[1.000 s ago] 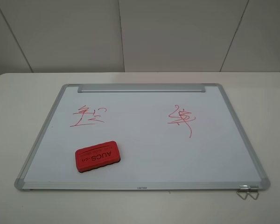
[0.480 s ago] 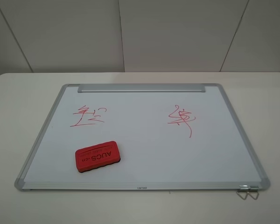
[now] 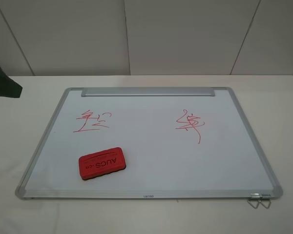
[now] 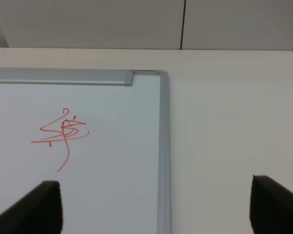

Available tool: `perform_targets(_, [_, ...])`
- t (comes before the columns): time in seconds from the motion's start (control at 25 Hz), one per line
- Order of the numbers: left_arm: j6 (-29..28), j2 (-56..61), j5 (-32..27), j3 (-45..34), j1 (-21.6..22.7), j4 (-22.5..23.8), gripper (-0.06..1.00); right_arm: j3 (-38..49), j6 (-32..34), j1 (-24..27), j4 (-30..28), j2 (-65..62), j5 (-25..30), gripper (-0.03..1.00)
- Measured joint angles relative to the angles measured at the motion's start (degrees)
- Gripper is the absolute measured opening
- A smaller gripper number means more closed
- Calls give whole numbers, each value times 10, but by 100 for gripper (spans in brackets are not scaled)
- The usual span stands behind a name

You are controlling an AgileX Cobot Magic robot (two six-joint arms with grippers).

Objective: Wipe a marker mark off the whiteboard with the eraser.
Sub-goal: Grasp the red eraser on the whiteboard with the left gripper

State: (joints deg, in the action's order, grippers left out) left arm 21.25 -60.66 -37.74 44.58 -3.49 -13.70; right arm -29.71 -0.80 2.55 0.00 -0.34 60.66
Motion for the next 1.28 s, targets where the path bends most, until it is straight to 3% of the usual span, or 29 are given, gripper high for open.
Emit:
perform_targets(0.16, [67,-157,-3,73,-23,-57,77,0,0,0,0,0,0,69])
perform_targets(0.36, [124,-291,-4,147,-102,-61,77,0,0,0,0,0,0,69])
perform_targets(0.64, [134,-397,-26,208,-237,2,77,0,0,0,0,0,0,69])
perform_targets(0.84, [117,-420,-40,209,-327,90,77,0,0,0,0,0,0,69])
perform_targets(1.0, [67,-437,-48,209,-348,134,77,0,0,0,0,0,0,69])
perform_targets(1.28, [41,-456,-70,209,-348,144,77,0,0,0,0,0,0,69])
